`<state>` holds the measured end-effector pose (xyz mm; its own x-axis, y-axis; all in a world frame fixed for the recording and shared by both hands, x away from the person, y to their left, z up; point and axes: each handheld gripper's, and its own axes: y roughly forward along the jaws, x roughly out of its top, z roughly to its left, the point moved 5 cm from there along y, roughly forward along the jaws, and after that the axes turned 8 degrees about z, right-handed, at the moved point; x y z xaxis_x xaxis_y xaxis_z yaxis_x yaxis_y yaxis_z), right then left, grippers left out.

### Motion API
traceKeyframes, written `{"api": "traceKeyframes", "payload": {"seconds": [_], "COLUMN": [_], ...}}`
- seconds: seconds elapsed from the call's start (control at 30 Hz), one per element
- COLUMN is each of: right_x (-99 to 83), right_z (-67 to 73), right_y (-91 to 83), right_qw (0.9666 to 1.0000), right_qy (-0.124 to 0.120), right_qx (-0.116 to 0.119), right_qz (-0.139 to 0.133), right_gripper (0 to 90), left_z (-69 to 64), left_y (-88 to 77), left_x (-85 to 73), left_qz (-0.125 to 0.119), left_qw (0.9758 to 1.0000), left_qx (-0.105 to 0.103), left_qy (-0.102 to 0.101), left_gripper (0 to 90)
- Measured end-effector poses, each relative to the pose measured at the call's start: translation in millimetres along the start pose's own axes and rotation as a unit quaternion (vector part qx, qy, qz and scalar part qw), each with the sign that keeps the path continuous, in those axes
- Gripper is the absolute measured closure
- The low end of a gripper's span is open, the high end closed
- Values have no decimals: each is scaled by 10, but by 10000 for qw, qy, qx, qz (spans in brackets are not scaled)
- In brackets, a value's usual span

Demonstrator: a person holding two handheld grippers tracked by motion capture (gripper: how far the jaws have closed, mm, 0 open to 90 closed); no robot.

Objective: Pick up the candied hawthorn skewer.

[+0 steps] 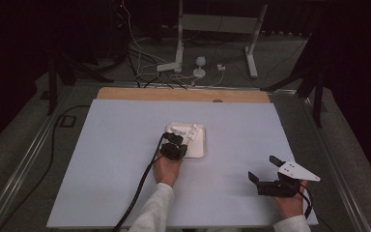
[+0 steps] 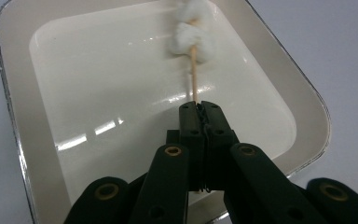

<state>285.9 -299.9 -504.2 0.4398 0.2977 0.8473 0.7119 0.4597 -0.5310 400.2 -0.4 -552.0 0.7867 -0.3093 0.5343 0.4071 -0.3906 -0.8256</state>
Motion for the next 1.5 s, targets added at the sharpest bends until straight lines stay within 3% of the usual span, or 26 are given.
{"api": "traceKeyframes", "payload": {"seconds": [0.07, 0.27, 0.33, 0.5, 0.73, 0.97, 1.5], "right_x": [-1, -4, -4, -4, -6, -8, -9], "right_z": [-1, -2, 0, 4, 1, -2, 8], "right_y": [-1, 2, 5, 8, 13, 13, 19], "right_qw": [10000, 10000, 10000, 10000, 10000, 10000, 10000], "right_qy": [0, 8, -3, -4, -4, 0, 1], "right_qx": [-2, 0, 4, 1, 1, 1, 11], "right_qz": [-2, 10, 13, 20, 26, 32, 49], "right_gripper": [0, 0, 0, 0, 0, 0, 0], "left_z": [4, -18, -41, -78, -79, -95, -19], "left_y": [-3, -61, -69, -29, 29, 40, -258], "left_x": [-2, 10, 16, 18, 10, 9, -3], "left_qz": [-2, -200, -216, -147, 48, 81, -321], "left_qw": [10000, 9992, 9983, 9973, 9976, 9977, 9962], "left_qx": [-7, -329, -506, -699, -682, -652, -804], "left_qy": [-4, -139, -204, -189, -137, -134, -130], "left_gripper": [900, 900, 900, 900, 888, 900, 900]}}
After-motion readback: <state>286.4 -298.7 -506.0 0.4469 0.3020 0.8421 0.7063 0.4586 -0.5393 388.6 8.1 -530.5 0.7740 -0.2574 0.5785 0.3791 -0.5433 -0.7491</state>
